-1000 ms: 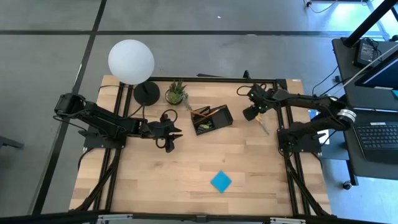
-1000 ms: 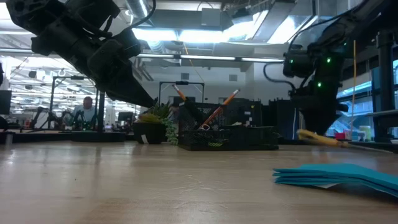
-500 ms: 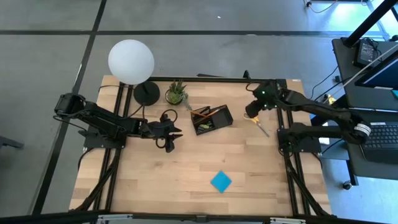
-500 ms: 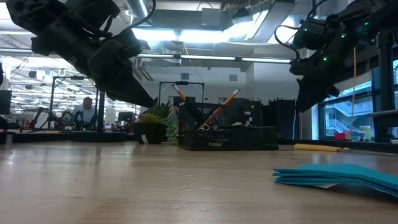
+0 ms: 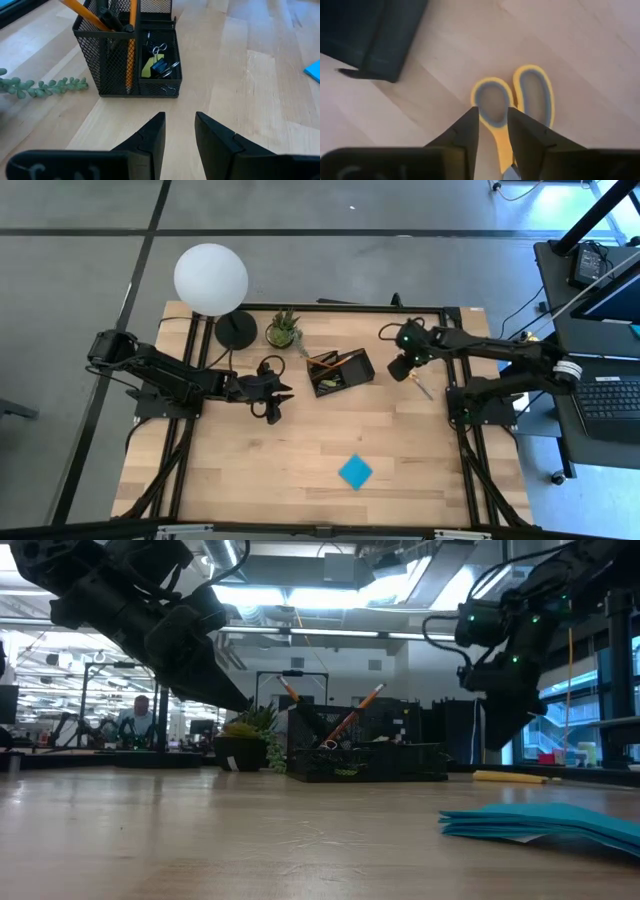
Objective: Pick and place office supplies into organizer
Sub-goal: Put the yellow scissors into the desk organizer, then put the blue sticky notes into the desk organizer
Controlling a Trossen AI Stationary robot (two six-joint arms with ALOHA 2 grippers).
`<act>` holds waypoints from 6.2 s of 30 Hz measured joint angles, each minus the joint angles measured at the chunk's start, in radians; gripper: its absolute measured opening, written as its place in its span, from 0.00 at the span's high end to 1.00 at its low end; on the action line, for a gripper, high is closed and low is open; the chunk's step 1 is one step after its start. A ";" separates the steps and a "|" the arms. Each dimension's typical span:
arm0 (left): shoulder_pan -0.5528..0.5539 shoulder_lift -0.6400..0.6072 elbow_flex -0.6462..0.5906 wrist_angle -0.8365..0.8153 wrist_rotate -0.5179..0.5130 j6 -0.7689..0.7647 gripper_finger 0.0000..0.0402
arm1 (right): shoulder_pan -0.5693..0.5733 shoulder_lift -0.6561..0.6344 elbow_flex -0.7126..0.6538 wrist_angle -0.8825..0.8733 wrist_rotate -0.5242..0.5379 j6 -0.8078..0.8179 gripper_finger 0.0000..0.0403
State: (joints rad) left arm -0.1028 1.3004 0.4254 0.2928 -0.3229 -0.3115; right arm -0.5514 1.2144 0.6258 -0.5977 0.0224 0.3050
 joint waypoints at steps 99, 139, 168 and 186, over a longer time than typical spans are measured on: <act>0.000 0.000 0.000 0.002 -0.028 0.010 0.76 | -0.001 0.071 0.011 0.084 0.104 -0.181 0.81; 0.000 0.000 0.000 -0.007 -0.045 0.010 0.76 | 0.399 0.350 0.271 1.242 0.014 -0.569 0.81; 0.000 0.000 0.000 -0.014 -0.043 0.010 0.76 | 0.396 0.592 0.271 1.258 0.084 -0.644 0.80; 0.000 0.000 0.000 -0.013 -0.043 0.007 0.76 | 0.397 0.587 0.271 1.249 0.127 -0.625 0.53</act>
State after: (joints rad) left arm -0.1028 1.3006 0.4253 0.2794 -0.3660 -0.3042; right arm -0.1546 1.8009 0.8970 0.6513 0.1493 -0.3202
